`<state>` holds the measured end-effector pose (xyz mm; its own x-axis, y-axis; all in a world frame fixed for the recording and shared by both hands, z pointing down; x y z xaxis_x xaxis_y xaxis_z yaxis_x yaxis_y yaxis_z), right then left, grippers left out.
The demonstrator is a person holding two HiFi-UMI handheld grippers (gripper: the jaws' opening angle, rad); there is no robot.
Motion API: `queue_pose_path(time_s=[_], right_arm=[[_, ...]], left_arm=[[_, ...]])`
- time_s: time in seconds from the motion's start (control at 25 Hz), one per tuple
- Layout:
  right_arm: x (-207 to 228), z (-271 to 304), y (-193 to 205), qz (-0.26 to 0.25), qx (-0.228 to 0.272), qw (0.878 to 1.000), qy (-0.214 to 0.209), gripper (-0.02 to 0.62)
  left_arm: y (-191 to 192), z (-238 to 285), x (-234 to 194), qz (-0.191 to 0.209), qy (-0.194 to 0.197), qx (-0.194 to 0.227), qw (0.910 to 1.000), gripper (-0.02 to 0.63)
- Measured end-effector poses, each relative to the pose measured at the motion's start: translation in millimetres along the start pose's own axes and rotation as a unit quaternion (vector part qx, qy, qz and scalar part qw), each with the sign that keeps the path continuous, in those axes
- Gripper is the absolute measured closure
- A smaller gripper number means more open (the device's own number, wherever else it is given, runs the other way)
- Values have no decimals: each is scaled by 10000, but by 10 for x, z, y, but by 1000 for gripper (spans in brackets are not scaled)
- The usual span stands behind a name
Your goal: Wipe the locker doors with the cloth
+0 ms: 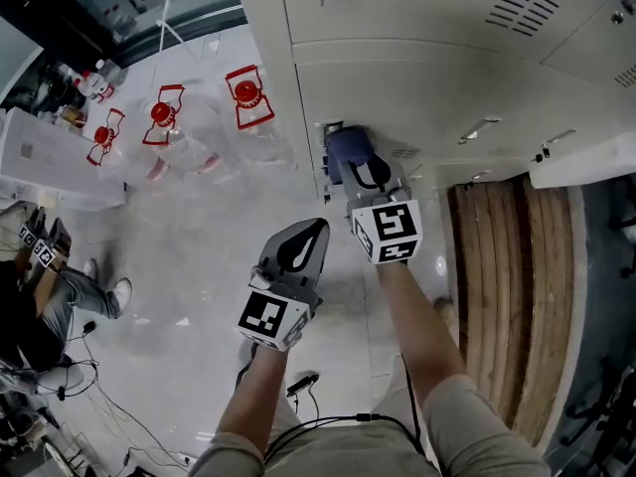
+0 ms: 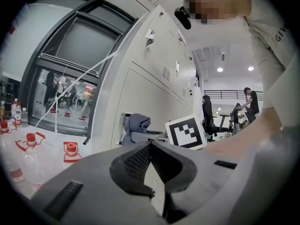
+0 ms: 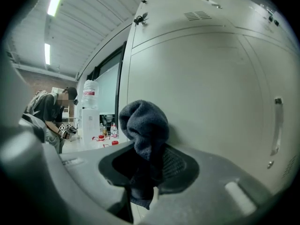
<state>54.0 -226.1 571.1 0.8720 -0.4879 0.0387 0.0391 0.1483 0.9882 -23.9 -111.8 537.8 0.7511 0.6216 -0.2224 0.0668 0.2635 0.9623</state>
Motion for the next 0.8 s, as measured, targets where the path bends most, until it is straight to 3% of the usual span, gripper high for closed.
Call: queue_pose_path(time_s=[0.44, 0.8], right_arm=[[280, -83, 51, -291, -469, 9978, -355, 488], [1069, -581, 216, 74, -604, 9974, 398, 482]], left_arm=[[14, 130, 204, -105, -226, -30, 9997, 607], [57, 344, 485, -214, -227, -96, 9995, 607]])
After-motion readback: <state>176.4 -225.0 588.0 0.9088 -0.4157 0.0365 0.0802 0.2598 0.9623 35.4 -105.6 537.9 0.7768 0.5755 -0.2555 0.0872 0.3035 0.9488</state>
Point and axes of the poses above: the fingertips, and each gripper's own axes: z forward along the fingers, x to its right, y out of its underside, the point moved 2 cm from there along -z, backward along the fingers, and after that the axes turned 8 degrees about -y, right-handed, at the moved point
